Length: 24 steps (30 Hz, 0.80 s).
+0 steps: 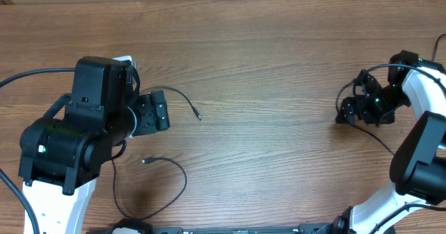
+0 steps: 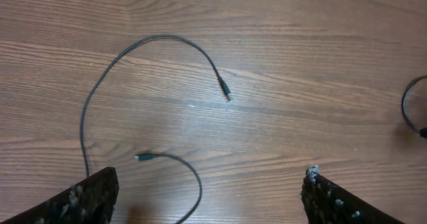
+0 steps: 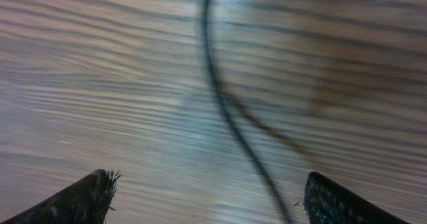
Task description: Untangle cables
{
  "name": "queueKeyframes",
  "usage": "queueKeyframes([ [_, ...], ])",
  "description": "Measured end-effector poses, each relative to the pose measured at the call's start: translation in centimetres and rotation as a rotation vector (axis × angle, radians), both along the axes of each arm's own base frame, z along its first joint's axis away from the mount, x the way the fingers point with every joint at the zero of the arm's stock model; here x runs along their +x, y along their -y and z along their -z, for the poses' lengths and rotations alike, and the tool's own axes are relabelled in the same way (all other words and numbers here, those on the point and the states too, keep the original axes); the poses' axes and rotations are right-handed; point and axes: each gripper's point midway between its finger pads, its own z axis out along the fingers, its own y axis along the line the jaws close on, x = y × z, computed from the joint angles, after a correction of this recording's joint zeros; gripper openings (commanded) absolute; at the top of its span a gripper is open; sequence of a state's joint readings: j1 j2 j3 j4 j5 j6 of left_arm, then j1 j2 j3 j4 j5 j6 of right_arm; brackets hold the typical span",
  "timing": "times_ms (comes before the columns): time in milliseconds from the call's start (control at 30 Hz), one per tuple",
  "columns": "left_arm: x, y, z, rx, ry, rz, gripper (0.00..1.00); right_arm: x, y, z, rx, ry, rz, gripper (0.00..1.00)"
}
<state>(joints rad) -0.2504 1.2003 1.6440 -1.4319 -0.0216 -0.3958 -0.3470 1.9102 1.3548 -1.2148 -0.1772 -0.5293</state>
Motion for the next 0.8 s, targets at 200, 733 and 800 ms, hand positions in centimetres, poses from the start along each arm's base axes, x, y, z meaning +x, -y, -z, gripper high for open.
queueKeyframes([
  [200, 0.0, -0.1, 0.0, 0.008, 0.002, 0.003, 0.88, -0.5, 2.6, 0.6, -0.144, -0.022, -0.080, 0.48],
  [733, 0.6, -0.5, -0.4, 0.031, 0.033, -0.014, 0.90, -3.3, 3.0, 3.6, -0.149, -0.072, -0.065, 0.04],
  [800, 0.6, -0.6, -0.3, 0.035, 0.032, -0.016, 0.90, -0.1, 3.2, 1.7, -0.167, 0.014, -0.069, 0.04],
])
